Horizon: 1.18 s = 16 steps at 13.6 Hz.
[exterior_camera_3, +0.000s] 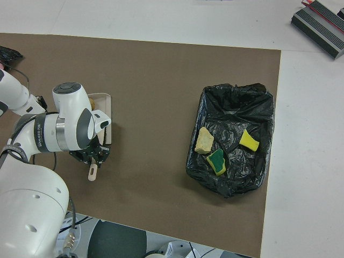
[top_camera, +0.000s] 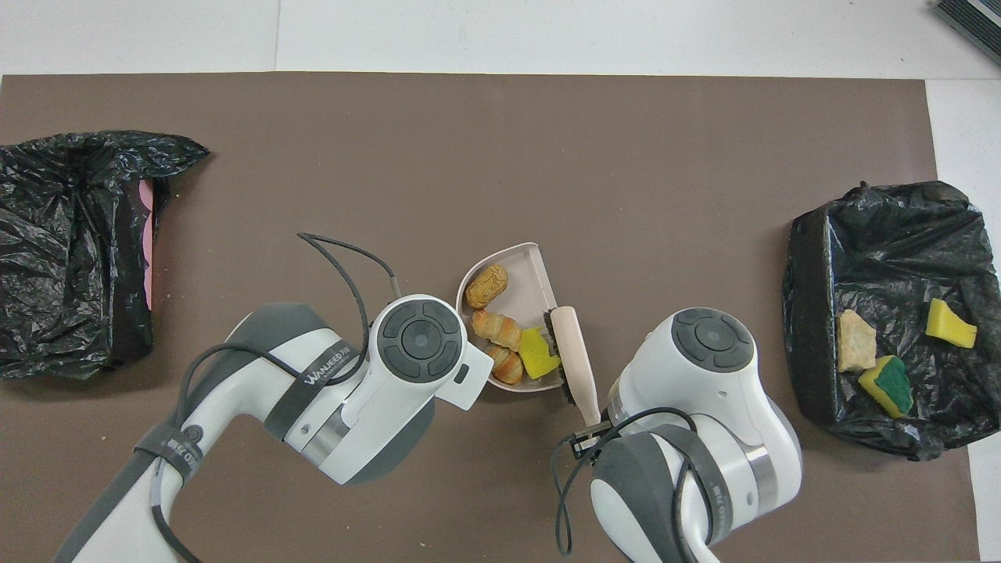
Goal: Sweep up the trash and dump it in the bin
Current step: 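Carry the loaded dustpan to the black bag with the left gripper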
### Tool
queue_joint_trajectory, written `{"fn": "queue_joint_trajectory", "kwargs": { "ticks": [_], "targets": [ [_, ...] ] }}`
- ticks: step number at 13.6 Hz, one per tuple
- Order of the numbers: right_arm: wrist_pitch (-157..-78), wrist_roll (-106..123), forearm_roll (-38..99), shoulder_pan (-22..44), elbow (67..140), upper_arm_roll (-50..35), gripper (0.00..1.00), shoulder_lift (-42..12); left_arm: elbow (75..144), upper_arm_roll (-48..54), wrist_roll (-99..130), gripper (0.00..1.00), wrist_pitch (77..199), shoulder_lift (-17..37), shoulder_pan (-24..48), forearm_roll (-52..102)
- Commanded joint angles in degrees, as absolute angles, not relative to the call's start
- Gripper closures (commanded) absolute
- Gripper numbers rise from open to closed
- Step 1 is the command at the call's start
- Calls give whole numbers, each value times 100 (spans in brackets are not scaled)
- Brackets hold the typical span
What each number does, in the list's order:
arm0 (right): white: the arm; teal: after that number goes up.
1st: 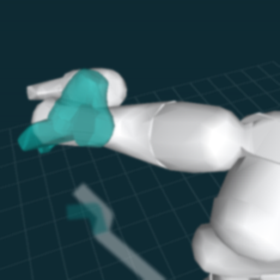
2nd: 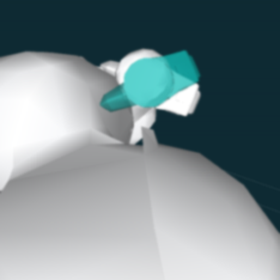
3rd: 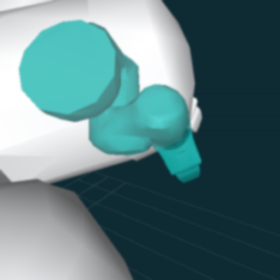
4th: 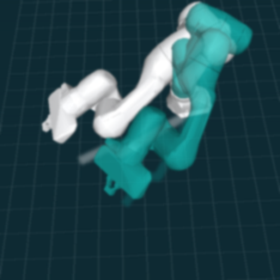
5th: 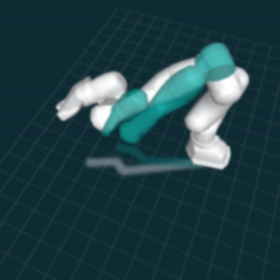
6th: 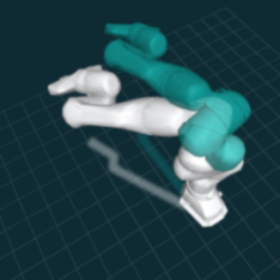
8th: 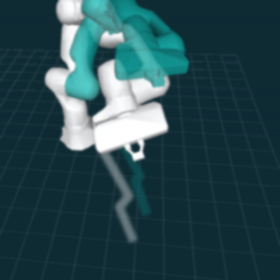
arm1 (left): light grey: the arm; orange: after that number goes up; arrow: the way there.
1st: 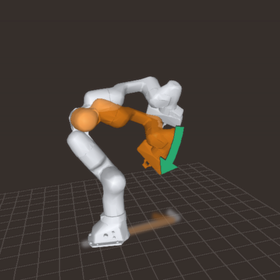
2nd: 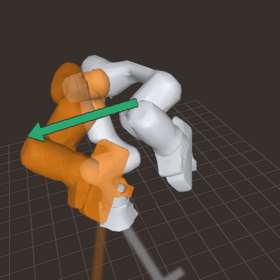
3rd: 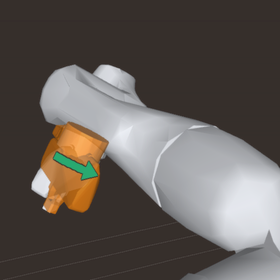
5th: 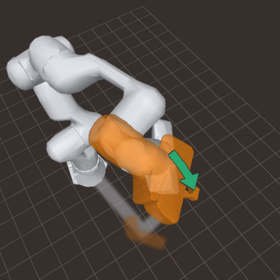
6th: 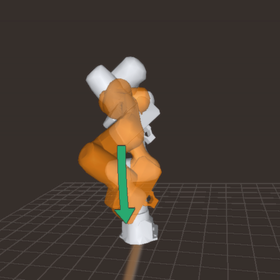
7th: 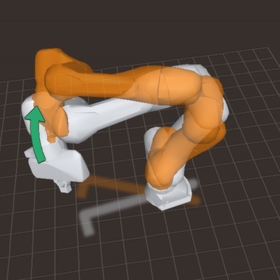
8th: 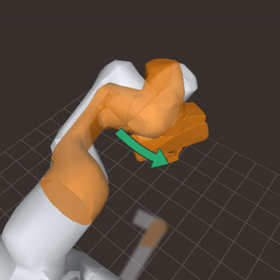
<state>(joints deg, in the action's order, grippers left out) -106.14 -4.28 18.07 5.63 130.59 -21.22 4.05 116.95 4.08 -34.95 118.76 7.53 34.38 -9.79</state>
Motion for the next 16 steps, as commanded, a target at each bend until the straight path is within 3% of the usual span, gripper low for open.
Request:
{"fn": "queue_joint_trajectory", "kwargs": {
  "ticks": [1, 9, 13, 16],
  "targets": [
    [-10591, -395, 1785, 483, 13157, -2127, 100, 536, 11874, 431, -3752, 100, 11971, 589, 3305, -993],
    [-9071, -1498, 1556, 579, 12656, -2162, 100, 1115, 11856, 431, -5297, 100, 11612, -51, 2112, -984],
    [-9868, -2765, 2002, 1377, 12779, -2180, 100, 1204, 11856, 431, -6237, 100, 11320, -483, 803, -644],
    [-10791, -3269, 2057, 2038, 13366, -2180, 100, 1090, 11795, 387, -7731, 100, 11320, -571, -296, -10]
  ]
}}
